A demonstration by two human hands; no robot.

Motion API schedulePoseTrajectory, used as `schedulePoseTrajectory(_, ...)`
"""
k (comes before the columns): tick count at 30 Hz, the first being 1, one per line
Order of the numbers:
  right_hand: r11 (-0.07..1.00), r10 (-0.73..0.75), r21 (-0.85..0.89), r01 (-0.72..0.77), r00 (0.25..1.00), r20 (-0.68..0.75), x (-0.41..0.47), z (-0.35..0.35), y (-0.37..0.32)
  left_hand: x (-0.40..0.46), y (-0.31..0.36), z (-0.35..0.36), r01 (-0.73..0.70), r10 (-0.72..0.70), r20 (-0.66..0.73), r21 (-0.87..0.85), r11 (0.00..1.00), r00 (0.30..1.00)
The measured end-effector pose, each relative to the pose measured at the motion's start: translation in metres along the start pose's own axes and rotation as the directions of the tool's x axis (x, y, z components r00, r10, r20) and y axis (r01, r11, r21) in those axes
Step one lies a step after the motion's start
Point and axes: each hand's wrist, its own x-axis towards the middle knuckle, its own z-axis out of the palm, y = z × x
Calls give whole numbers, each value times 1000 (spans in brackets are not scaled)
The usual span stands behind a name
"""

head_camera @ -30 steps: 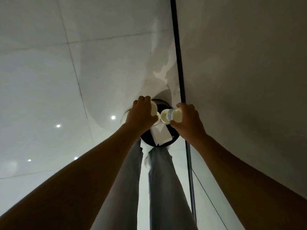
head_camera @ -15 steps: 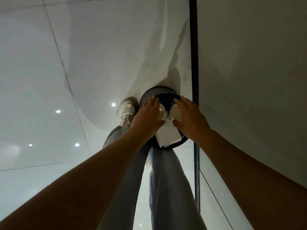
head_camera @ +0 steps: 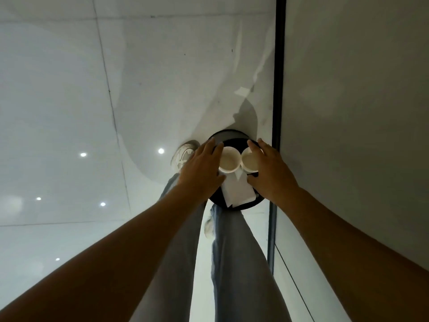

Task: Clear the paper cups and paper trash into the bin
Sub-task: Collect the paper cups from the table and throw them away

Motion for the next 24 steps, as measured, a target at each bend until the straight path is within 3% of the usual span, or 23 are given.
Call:
schedulePoseTrajectory(5,994,-88,-60,90,996,34,-56,-49,-51,-68,6,-53,54,-55,-77,-13,998,996)
schedulePoseTrajectory(12,910,-336,-255,327,942,8,-147,-101,-147,-200,21,-108,143,-143,-264,-20,990,954)
schedulePoseTrajectory(17,766,-507,-423,484,859,65,-236,-109,-224,-333,24,-118,298,-362,-423,-213,931,831)
schedulePoseTrajectory(24,436,-703,-568,698,659,269,-371,-58,-336,-523,9,-81,449,-639,-494,-458,767,589)
